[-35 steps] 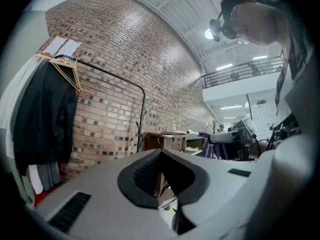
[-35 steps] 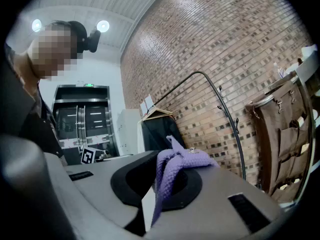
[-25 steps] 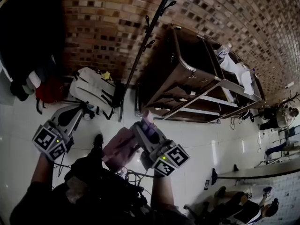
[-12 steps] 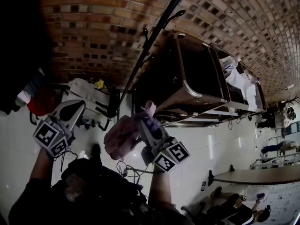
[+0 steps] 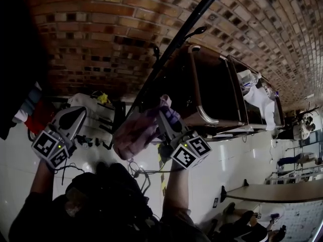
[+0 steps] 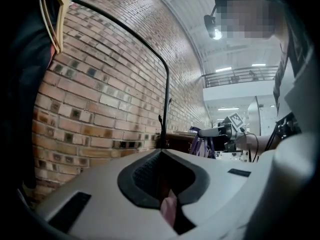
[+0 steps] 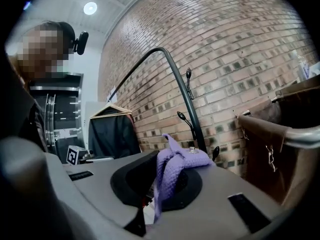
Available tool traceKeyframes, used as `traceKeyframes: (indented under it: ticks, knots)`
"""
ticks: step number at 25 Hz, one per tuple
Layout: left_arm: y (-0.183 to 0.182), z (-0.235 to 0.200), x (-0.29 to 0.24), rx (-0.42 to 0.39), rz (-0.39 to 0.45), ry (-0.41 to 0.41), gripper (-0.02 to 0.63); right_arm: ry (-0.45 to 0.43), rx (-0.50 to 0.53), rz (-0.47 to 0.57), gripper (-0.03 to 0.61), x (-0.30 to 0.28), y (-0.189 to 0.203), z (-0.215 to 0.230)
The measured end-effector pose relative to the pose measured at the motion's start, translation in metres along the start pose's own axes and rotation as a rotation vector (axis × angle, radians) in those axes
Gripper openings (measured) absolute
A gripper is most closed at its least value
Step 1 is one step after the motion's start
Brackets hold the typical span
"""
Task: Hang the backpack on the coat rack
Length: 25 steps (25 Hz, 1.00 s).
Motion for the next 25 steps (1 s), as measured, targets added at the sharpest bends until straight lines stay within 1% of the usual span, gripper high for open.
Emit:
traceKeyframes:
  ticks: [3,7,10,14,21,25]
  knots:
    - [-0.001,-0.011,-0.014,0.005,-0.014,-0.012,0.038,0.001,0.005,-0.015,-0.002,-0.017,-0.007,0.019]
    - [0.001,-0.028,-0.035,0.002,-0.034,-0.05,0.037,0.002,-0.008,-0.035,-0.002,-0.039,-0.007,0.049]
    - [0.0,-0.04,-0.058,0.017,-0.06,-0.075,0.037,0.001,-0.031,-0.047,-0.002,-0.055,-0.01,0.076]
    - [-0.009,-0.05,-0.096,0.03,-0.07,-0.086,0.037,-0.017,-0.048,-0.065,-0.002,-0.076,-0.019,0.109]
    - [-0.012,-0.058,-0.148,0.057,-0.09,-0.103,0.037,-0.064,-0.014,-0.125,-0.002,-0.109,-0.026,0.148]
    - [-0.007,-0.066,-0.163,0.072,-0.119,-0.12,0.037,-0.114,0.043,-0.182,-0.002,-0.126,-0.022,0.155]
Point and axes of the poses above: the fingertips, and each gripper's own axes: x backward along the fingers, z to its right, y out of its underside, the point moved 2 cm from there along x, backward along the fingers, and after that the axes turned 4 degrees about -z, right-handed, at the moved point
